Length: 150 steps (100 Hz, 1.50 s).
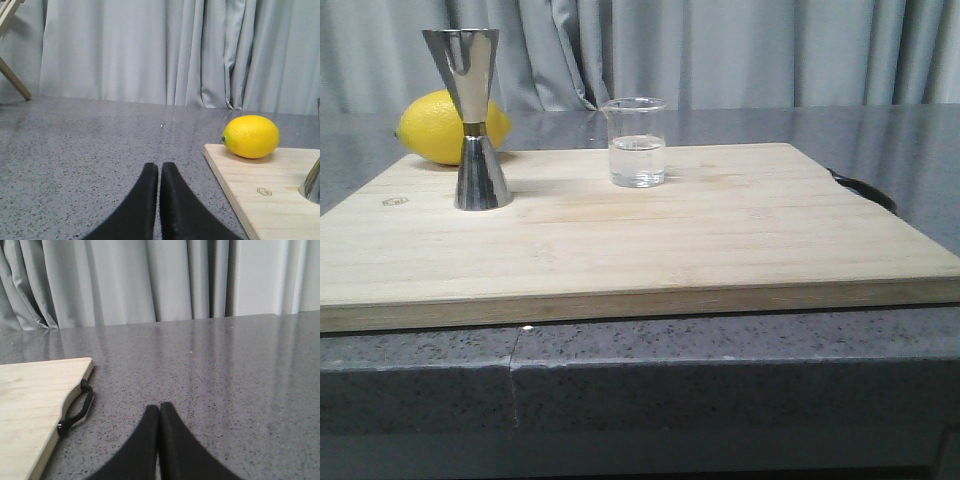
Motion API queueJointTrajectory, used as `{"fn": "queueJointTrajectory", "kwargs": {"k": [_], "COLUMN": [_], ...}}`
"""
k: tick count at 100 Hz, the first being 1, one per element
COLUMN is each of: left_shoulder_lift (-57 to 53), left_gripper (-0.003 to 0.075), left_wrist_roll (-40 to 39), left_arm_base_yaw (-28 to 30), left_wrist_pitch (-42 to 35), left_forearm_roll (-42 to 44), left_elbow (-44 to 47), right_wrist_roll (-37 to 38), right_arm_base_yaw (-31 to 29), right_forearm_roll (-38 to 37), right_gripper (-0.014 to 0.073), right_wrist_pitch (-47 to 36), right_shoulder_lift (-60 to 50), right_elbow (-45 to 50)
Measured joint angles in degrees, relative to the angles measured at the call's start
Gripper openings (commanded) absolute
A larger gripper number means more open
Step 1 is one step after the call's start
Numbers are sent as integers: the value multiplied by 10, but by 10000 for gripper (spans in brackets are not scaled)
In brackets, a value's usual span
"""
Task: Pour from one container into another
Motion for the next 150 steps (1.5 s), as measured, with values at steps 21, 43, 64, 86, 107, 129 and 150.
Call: {"fn": "queueJointTrajectory", "kwargs": {"k": [21,43,64,86,107,129,150], "left_shoulder_lift": [0,0,0,0,0,12,144], "left_gripper": [-20,-19,-19,-20,-20,-20,-20], "left_wrist_roll": [0,0,0,0,0,-29,-17], "left_arm_base_yaw": [0,0,0,0,0,-1,-7], "left_wrist_pitch": [0,0,-6,-40,-76,5,139], "left_forearm_roll": [0,0,0,-14,-92,-158,-155], "left_elbow": [0,0,0,0,0,-58,-195], "right_wrist_roll": [0,0,0,0,0,-18,-98], "right_arm_base_yaw": [0,0,0,0,0,0,0], "right_forearm_roll": [0,-3,-3,79,243,257,257], "right_gripper": [-53,-53,-53,-53,-53,-52,-53], "right_wrist_pitch": [-10,-11,-11,-25,8,148,252], "right_shoulder_lift": [0,0,0,0,0,55,226], "right_elbow": [0,0,0,0,-18,-151,-282]}}
